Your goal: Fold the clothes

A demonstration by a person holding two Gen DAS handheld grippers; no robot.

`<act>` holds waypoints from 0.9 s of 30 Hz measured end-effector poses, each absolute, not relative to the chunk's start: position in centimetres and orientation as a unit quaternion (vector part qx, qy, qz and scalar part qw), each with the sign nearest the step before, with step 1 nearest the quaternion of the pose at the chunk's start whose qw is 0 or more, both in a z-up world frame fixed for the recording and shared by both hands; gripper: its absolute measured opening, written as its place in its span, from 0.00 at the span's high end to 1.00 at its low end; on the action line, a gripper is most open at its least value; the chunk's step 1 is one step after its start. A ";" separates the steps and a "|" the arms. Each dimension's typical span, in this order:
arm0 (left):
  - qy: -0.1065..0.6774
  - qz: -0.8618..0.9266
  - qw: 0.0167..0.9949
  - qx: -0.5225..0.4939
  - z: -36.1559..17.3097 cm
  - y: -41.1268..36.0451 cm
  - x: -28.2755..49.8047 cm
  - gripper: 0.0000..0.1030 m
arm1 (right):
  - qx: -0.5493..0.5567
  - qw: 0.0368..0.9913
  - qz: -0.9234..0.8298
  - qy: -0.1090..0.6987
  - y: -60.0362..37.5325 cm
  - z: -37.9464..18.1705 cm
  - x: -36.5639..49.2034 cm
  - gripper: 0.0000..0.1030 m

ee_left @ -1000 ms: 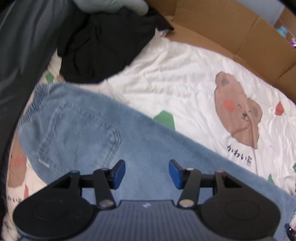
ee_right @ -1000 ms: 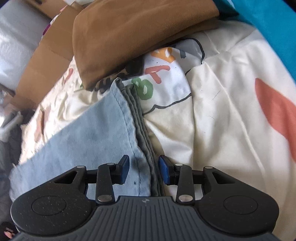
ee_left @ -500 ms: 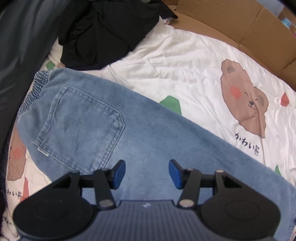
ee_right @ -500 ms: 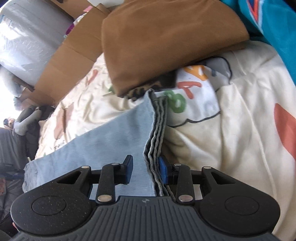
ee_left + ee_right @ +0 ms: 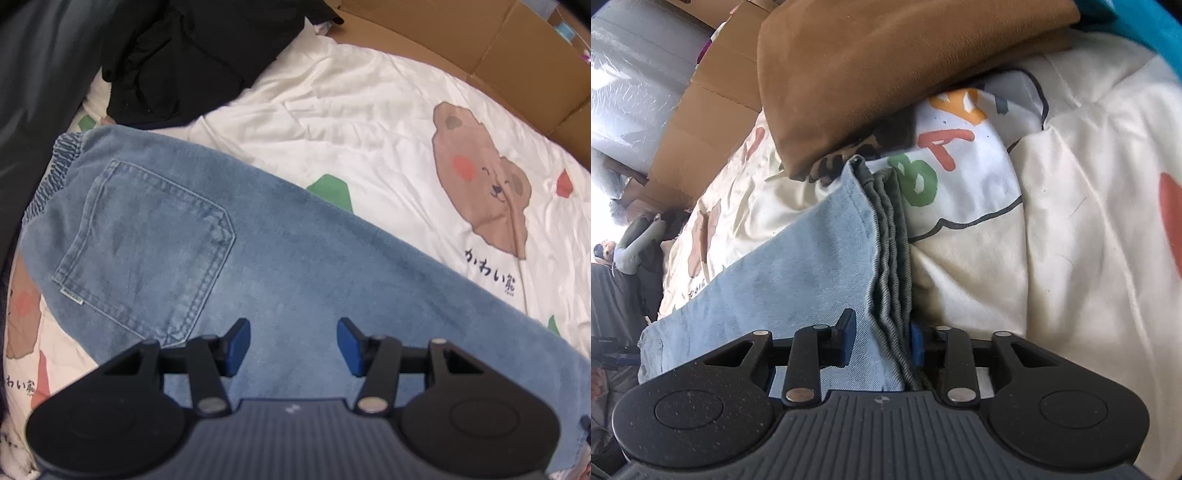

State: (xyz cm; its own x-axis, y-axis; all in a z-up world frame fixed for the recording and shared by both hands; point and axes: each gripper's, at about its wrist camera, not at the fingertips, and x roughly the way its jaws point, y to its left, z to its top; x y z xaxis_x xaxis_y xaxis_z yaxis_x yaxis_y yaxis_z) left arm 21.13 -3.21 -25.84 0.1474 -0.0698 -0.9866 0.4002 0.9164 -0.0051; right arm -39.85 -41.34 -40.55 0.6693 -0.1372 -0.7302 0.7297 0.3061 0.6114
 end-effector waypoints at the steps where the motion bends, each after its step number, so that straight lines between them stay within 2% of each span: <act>1: 0.634 -0.160 0.744 0.134 -25.9 -3.2 21.0 0.47 | 0.522 0.755 -0.280 0.281 -41.6 -41.0 -40.0 0.67; 5: 0.634 -0.163 0.743 0.138 -25.8 -3.0 20.9 0.47 | 0.550 0.753 -0.243 0.269 -42.7 -41.8 -40.3 0.67; 6: 0.634 -0.162 0.744 0.134 -25.8 -2.8 20.9 0.47 | 0.551 0.754 -0.231 0.272 -42.9 -41.7 -40.2 0.73; 8: 0.636 -0.159 0.745 0.126 -26.0 -2.6 20.9 0.47 | 0.556 0.755 -0.212 0.276 -43.3 -41.5 -40.1 0.77; 20: 0.653 -0.174 0.726 0.129 -27.4 -2.7 20.0 0.47 | 0.537 0.755 -0.179 0.332 -44.8 -41.6 -38.4 0.75; 22: 0.653 -0.172 0.726 0.128 -27.4 -2.6 20.1 0.47 | 0.537 0.752 -0.177 0.338 -44.9 -41.5 -38.4 0.88; 27: 0.659 -0.167 0.720 0.137 -27.8 -2.3 19.9 0.47 | 0.545 0.756 -0.145 0.333 -45.2 -40.8 -39.1 0.90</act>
